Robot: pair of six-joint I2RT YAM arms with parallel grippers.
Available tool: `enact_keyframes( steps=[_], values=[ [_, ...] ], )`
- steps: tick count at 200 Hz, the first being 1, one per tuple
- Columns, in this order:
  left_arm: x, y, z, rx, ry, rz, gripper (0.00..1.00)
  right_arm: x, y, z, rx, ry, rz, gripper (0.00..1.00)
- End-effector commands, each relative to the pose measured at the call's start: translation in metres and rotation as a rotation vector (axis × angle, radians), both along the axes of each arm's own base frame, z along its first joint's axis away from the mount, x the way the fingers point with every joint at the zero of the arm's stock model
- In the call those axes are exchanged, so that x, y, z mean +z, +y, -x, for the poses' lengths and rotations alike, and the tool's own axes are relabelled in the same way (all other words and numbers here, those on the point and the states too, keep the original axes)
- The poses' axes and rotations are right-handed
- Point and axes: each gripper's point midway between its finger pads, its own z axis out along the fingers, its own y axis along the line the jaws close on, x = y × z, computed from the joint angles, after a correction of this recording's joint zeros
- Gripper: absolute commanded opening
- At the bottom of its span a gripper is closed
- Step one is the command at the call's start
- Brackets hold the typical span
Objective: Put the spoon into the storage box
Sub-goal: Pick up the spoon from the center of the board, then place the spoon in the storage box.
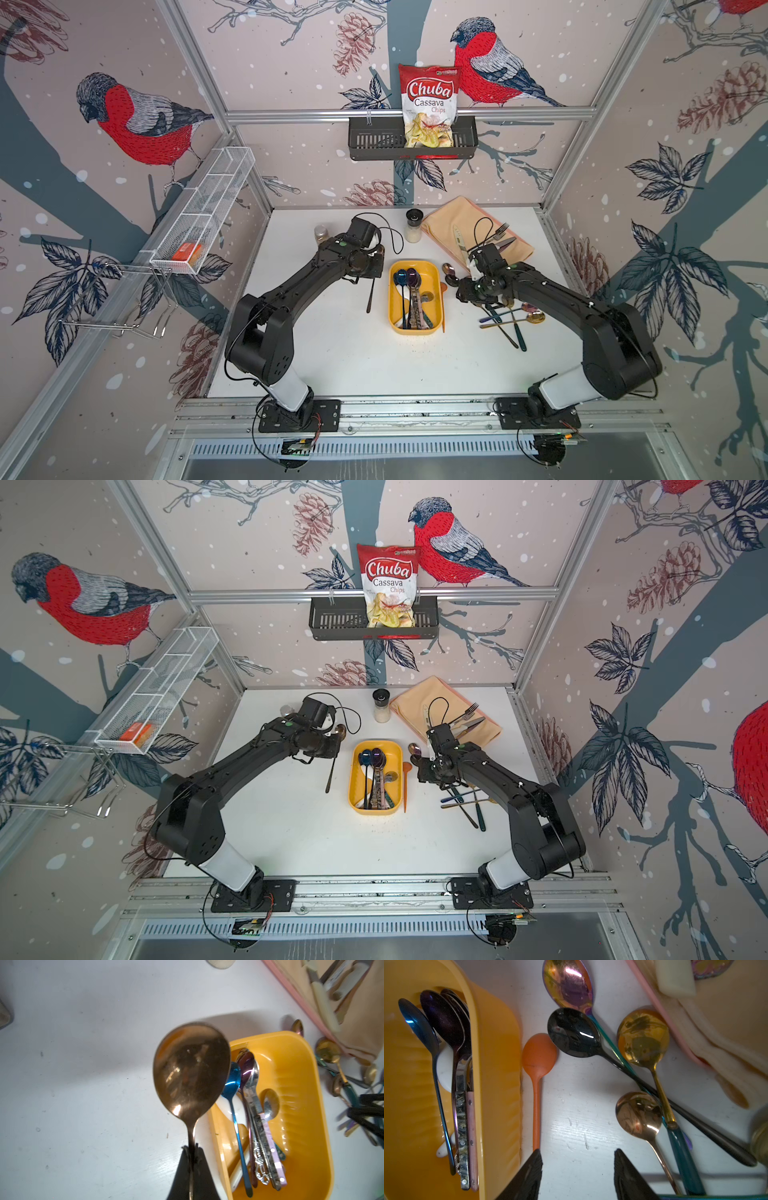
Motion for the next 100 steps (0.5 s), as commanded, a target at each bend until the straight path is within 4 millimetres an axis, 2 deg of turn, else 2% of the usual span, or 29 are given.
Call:
enact_keyframes(
  steps=[1, 27, 46, 100],
  values=[
    [0.018, -0.022, 0.004, 0.018, 0.031, 0.166, 0.0, 0.003, 0.0, -0.002, -0.009, -0.008, 0.003, 0.57],
    [0.024, -0.039, 0.007, 0.035, 0.049, 0.29, 0.0, 0.003, 0.001, -0.002, -0.014, -0.011, -0.001, 0.57],
    [0.022, -0.048, 0.008, 0.044, 0.063, 0.34, 0.0, 0.003, 0.001, -0.002, -0.012, -0.011, -0.001, 0.57],
    [-0.001, -0.082, 0.013, 0.023, 0.124, 0.373, 0.0, 0.002, 0.0, -0.001, -0.015, -0.01, 0.001, 0.57]
  ],
)
